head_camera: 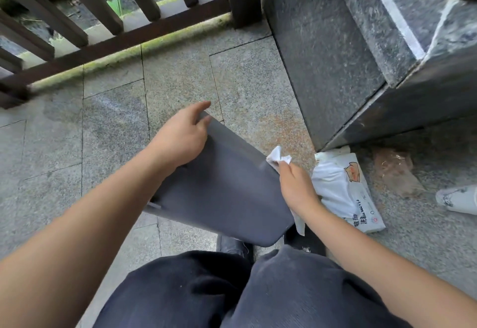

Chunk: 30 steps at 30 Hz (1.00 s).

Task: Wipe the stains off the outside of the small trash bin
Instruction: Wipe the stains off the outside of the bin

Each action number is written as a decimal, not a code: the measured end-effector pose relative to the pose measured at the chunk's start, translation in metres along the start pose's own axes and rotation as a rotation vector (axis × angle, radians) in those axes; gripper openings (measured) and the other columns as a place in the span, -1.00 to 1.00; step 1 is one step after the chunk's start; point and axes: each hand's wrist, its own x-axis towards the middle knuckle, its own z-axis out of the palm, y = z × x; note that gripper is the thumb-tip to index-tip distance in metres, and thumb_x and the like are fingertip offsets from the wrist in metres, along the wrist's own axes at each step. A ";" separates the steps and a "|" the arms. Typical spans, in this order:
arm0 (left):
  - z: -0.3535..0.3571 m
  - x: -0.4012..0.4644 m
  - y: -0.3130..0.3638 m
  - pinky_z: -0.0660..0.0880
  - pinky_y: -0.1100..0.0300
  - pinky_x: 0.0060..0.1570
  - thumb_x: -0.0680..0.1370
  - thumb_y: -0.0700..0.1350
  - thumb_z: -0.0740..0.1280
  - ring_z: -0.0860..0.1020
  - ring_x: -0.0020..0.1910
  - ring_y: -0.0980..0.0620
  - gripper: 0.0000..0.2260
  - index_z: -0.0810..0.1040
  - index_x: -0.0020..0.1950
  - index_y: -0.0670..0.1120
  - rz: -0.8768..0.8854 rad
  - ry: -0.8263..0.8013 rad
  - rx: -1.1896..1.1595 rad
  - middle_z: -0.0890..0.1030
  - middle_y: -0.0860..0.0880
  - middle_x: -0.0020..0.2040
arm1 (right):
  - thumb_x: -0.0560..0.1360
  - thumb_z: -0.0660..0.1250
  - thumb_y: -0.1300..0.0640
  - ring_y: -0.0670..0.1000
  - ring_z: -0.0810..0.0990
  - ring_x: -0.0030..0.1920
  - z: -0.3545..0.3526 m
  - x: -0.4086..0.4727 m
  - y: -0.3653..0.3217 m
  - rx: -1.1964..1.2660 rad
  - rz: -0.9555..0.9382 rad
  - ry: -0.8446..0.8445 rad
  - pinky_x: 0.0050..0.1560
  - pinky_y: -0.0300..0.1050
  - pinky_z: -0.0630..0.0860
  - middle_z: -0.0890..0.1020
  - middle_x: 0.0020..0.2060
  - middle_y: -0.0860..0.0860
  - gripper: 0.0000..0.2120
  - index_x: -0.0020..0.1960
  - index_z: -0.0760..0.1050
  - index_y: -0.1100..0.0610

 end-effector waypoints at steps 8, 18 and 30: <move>0.004 -0.069 -0.053 0.35 0.47 0.09 0.65 -0.03 0.24 0.54 0.13 0.30 -0.48 0.19 0.55 0.31 0.253 -0.161 -0.262 0.58 0.41 0.07 | 0.65 0.05 0.02 0.11 0.53 -0.09 -0.034 0.001 -0.019 0.182 -0.005 0.096 -0.04 0.05 0.41 0.61 -0.16 0.11 -0.62 -0.09 0.54 0.19; 0.027 -0.063 -0.097 0.38 0.54 -0.04 0.69 -0.18 0.15 0.52 -0.02 0.47 -0.43 0.20 0.46 0.49 0.100 -0.011 -0.228 0.53 0.50 0.15 | 0.64 0.11 0.00 -0.24 0.53 -0.10 -0.044 0.008 0.007 0.409 0.082 0.208 -0.15 -0.21 0.37 0.63 -0.16 -0.21 -0.69 -0.15 0.57 -0.10; 0.032 0.006 -0.094 0.51 -0.09 0.22 0.64 -0.12 0.23 0.61 0.02 0.10 -0.35 -0.01 0.59 0.32 -0.312 0.150 -0.572 0.57 0.15 0.22 | 0.66 0.12 0.04 -0.33 0.47 -0.11 -0.035 0.005 0.024 0.472 0.127 0.177 -0.16 -0.40 0.31 0.55 -0.13 -0.30 -0.75 -0.08 0.53 -0.06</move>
